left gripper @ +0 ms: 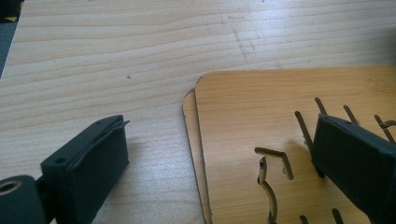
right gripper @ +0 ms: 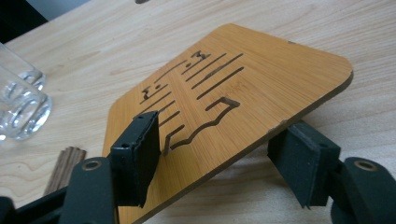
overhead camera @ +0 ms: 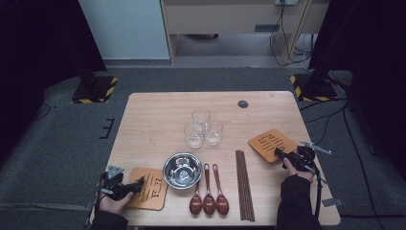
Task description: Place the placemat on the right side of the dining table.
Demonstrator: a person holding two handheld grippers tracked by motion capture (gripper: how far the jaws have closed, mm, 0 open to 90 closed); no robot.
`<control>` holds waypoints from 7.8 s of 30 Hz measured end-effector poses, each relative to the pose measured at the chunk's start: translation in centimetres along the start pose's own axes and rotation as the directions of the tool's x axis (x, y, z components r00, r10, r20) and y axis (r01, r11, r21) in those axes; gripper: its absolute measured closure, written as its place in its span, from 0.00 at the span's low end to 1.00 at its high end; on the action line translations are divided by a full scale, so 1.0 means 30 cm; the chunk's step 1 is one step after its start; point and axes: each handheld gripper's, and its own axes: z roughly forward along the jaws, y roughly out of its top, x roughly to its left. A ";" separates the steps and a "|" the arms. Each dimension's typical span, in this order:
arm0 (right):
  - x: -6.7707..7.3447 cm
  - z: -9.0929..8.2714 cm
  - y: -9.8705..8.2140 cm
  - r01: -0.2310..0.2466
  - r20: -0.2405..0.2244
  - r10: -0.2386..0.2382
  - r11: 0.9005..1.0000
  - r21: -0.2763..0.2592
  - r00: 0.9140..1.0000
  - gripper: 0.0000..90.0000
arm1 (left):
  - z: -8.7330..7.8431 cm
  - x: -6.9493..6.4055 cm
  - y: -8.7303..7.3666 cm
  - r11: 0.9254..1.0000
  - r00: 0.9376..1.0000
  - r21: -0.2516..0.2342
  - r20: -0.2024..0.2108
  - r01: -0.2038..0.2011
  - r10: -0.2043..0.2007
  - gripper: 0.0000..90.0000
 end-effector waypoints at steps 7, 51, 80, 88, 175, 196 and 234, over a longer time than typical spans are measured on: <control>-0.005 0.013 -0.007 0.023 0.028 -0.023 0.999 0.024 0.999 0.35 | 0.000 0.000 0.000 1.000 1.000 0.000 0.000 0.000 0.000 0.03; 0.005 0.035 0.032 0.203 0.030 -0.202 0.979 -0.015 0.979 0.32 | 0.000 0.000 0.000 1.000 1.000 0.000 0.000 0.000 0.000 0.03; -0.002 0.025 0.128 0.387 -0.033 -0.389 0.921 -0.045 0.921 0.38 | 0.000 0.000 0.000 1.000 1.000 0.000 0.000 0.000 0.000 0.03; -0.014 0.051 0.120 0.413 -0.093 -0.413 0.910 -0.022 0.906 0.36 | 0.000 0.000 0.000 1.000 1.000 0.000 0.000 0.000 0.000 0.03; 0.076 0.182 0.047 0.480 -0.003 -0.480 0.875 0.059 0.877 0.45 | 0.001 0.000 0.001 1.000 1.000 0.000 0.002 -0.001 0.001 0.03; 0.055 0.204 0.088 0.541 -0.084 -0.535 0.835 0.100 0.841 0.45 | 0.002 0.000 0.001 1.000 1.000 0.000 0.004 -0.002 0.002 0.02; 0.116 0.161 -0.010 0.321 0.234 -0.318 0.947 0.028 0.919 0.46 | 0.002 0.000 0.001 1.000 1.000 0.001 0.003 -0.003 0.003 0.02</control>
